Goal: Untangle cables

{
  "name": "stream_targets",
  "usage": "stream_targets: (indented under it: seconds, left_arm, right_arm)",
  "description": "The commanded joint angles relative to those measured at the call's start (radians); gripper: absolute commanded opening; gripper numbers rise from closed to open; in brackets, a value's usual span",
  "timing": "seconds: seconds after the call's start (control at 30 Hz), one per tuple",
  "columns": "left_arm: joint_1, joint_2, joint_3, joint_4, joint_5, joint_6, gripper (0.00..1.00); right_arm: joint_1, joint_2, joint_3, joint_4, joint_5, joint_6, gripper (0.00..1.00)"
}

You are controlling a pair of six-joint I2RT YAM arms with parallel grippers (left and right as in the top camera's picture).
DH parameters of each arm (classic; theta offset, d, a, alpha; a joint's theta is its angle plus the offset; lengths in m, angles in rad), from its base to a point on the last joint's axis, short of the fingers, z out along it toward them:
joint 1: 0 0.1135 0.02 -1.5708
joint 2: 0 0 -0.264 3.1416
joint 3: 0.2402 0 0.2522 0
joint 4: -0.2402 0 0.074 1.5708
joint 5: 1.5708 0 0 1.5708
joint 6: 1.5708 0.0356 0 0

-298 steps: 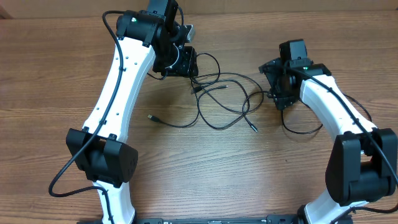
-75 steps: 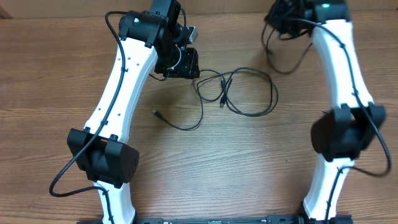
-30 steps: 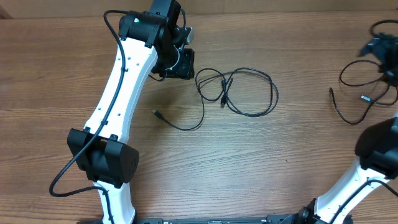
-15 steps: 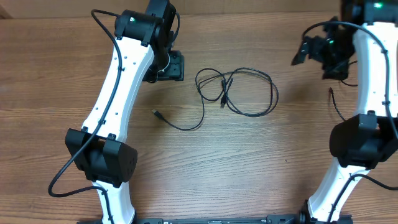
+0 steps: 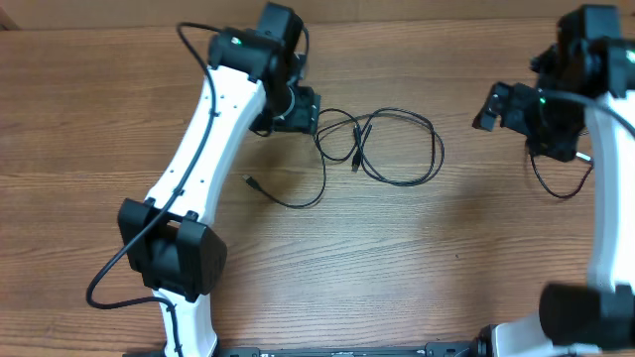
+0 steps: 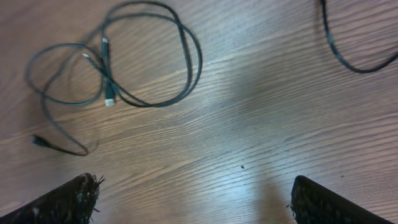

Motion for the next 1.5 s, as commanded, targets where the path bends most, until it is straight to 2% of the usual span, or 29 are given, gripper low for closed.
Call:
stream_targets:
  seconds: [0.0, 0.33, 0.57, 0.63, 0.67, 0.7, 0.73, 0.77, 0.87, 0.97, 1.17, 1.33, 1.47]
  left_arm:
    - [-0.044, 0.007, -0.079, 0.055, 0.037, 0.022, 0.72]
    - [-0.146, 0.007, -0.345, 0.335, -0.010, -0.007, 0.71]
    - [-0.153, 0.007, -0.488, 0.452, -0.052, -0.031, 0.68]
    - [-0.153, 0.007, -0.517, 0.481, -0.061, -0.031, 0.58]
    - [-0.153, 0.007, -0.521, 0.484, -0.066, -0.031, 0.43]
    - [-0.153, 0.007, -0.521, 0.483, -0.065, -0.031, 0.18]
    - [-0.153, 0.006, -0.519, 0.483, -0.065, -0.031, 0.04]
    - [-0.152, 0.001, -0.511, 0.474, -0.064, -0.031, 0.04]
    - [-0.150, -0.010, -0.451, 0.406, -0.074, -0.031, 0.04]
    - [-0.141, -0.034, -0.318, 0.275, -0.080, -0.022, 0.04]
    - [-0.119, -0.102, 0.054, 0.026, -0.079, 0.008, 0.04]
    - [-0.090, -0.146, 0.292, -0.086, -0.080, 0.049, 0.04]
    - [-0.058, -0.183, 0.418, -0.109, -0.080, 0.049, 0.04]
  right_arm:
    - [0.004, -0.072, -0.047, 0.015, 0.011, 0.006, 0.98]
    - [0.004, -0.106, -0.069, -0.006, 0.011, 0.002, 1.00]
    - [0.003, -0.106, -0.069, -0.006, 0.011, 0.002, 1.00]
    - [0.003, -0.106, -0.069, -0.006, 0.011, 0.002, 1.00]
    - [0.004, -0.106, -0.069, -0.006, 0.011, 0.002, 1.00]
    - [0.003, -0.106, -0.069, -0.006, 0.012, 0.002, 1.00]
    - [0.003, -0.106, -0.069, -0.006, 0.012, 0.002, 1.00]
    - [0.003, -0.106, -0.069, -0.005, 0.012, 0.002, 1.00]
    - [0.003, -0.106, -0.069, 0.003, 0.012, -0.006, 1.00]
    - [0.003, -0.106, -0.069, 0.016, 0.011, -0.033, 1.00]
    - [0.004, -0.102, -0.069, 0.071, -0.012, -0.057, 1.00]
    - [0.004, -0.082, -0.070, 0.109, -0.023, -0.059, 1.00]
    - [0.005, -0.045, -0.070, 0.113, -0.027, -0.059, 1.00]
